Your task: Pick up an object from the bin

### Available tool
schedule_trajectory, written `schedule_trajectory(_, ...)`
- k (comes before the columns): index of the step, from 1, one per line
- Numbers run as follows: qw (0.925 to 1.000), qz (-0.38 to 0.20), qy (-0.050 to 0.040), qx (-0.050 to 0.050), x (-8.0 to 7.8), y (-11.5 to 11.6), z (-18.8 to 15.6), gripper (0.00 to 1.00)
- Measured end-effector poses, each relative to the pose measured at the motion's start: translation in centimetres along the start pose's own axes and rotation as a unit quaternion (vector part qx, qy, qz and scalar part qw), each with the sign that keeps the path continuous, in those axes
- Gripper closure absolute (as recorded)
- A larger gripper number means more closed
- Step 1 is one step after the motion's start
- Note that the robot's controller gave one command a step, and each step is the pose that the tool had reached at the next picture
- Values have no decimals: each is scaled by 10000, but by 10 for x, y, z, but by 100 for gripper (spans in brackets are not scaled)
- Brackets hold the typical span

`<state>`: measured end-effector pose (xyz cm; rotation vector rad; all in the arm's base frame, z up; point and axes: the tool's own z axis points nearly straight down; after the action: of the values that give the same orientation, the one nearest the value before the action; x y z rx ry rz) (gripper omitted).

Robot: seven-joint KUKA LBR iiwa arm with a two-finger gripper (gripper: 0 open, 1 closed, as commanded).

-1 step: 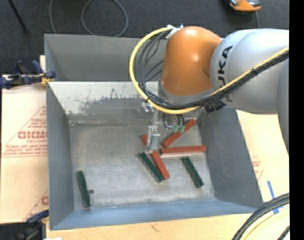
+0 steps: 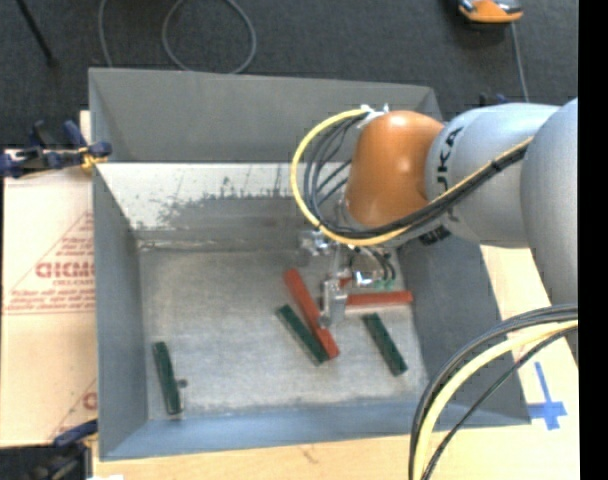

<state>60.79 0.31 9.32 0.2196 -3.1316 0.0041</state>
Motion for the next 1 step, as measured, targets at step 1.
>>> schedule_trajectory(1, 9586, -2848, -27, 8, 35, -86, 22, 0)
